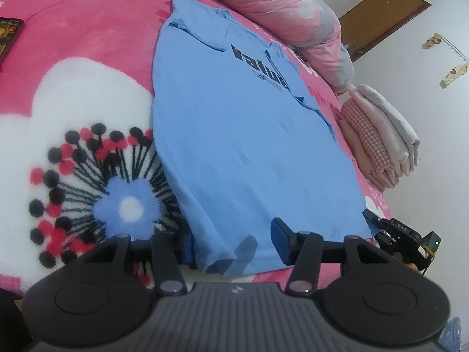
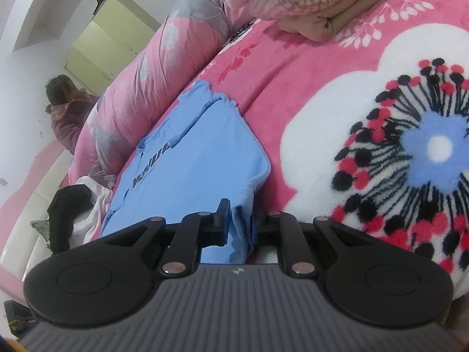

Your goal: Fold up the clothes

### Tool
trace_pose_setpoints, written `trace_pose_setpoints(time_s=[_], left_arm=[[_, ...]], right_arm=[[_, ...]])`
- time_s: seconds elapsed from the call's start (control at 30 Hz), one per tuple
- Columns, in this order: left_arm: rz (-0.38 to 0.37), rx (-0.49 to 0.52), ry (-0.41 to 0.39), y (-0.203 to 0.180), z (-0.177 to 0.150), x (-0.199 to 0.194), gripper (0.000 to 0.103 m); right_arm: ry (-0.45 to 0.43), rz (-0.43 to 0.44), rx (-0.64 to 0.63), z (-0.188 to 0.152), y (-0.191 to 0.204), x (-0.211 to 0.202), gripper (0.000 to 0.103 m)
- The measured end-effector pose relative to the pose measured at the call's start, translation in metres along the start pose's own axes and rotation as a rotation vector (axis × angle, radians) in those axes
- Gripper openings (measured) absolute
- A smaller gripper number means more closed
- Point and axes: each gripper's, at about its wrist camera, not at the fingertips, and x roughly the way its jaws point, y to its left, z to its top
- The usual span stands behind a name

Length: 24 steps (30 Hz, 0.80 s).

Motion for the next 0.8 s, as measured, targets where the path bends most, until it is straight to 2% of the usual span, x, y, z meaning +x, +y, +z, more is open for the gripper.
trace_pose_setpoints(time_s=[0.63, 0.8], left_arm=[[0.042, 0.1, -0.009, -0.023, 0.0, -0.001, 0.09], [0.025, 0.061, -0.028, -0.018, -0.001, -0.001, 0.089]], right_arm=[[-0.006, -0.019, -0.021, -0.003, 0.004, -0.001, 0.011], [-0.006, -0.02, -0.028, -0.004, 0.005, 0.0, 0.011]])
